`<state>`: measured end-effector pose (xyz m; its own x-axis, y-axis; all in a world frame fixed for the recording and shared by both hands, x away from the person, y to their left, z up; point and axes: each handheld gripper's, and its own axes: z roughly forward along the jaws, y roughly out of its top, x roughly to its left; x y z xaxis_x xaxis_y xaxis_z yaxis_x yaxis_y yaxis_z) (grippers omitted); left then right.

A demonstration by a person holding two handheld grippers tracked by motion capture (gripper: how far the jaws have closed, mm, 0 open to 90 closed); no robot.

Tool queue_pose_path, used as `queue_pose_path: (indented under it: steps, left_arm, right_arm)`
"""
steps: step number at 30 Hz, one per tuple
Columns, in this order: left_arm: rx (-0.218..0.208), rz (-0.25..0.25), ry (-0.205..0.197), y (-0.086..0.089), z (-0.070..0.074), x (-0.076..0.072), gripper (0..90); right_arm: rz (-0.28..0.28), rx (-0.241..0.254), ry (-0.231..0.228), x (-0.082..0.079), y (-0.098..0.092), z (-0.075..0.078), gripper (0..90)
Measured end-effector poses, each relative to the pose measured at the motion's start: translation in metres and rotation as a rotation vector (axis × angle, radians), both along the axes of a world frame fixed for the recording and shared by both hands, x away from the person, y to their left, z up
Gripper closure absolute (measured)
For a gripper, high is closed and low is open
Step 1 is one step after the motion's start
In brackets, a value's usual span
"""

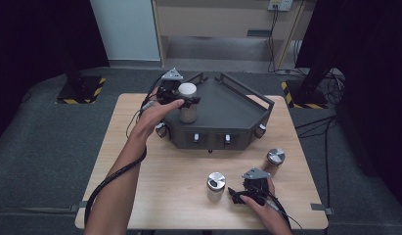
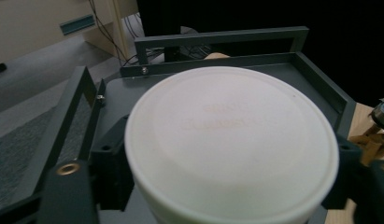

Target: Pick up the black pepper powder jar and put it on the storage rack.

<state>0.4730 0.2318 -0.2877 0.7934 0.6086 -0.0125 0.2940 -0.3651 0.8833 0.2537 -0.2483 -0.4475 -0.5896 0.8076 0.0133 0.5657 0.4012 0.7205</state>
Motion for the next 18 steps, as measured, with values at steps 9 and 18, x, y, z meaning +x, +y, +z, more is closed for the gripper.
queue_pose_path:
  steps: [9,18]
  left_arm:
    - [0.063,0.02,-0.027,0.006,0.003,-0.017,11.0]
    - [0.061,0.047,-0.033,0.025,0.001,-0.043,7.7]
  right_arm:
    - [-0.001,0.0,0.0,0.0,0.0,0.0,1.6]
    - [0.0,-0.001,-0.002,0.0,0.0,0.0,1.6]
